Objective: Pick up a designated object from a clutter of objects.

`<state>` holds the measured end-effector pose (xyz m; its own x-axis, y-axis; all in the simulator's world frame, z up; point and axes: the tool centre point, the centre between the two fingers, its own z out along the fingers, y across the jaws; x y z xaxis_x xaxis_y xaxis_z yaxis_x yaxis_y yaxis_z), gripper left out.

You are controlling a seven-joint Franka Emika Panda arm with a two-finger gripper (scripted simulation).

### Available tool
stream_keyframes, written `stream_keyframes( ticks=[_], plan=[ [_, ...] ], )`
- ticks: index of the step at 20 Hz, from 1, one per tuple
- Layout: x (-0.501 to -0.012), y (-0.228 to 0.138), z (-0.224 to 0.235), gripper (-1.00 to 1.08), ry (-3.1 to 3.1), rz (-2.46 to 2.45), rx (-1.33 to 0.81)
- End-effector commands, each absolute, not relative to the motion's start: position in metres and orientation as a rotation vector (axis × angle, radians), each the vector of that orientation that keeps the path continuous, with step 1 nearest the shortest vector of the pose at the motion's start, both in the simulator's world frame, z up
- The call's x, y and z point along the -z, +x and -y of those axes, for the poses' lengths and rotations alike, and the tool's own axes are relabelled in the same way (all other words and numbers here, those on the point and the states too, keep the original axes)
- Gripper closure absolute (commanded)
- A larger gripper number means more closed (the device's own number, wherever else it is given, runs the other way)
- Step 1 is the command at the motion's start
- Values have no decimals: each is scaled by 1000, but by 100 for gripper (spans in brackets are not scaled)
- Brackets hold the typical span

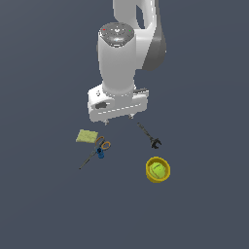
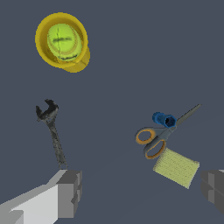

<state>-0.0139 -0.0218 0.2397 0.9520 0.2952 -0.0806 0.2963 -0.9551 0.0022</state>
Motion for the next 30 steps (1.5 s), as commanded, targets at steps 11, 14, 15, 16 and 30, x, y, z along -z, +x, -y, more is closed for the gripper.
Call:
stream_keyframes(
  ticks=[11,14,15,16,30],
  plan=[
    [-200,-16,62,-92,3036,-829,98],
    [-191,-17,71,-92,3016,-914,90],
    [-188,-18,75,-92,3008,-942,88],
    [-185,-18,78,-92,3001,-970,85],
    [-143,-31,122,-92,2860,-1349,49]
  ],
)
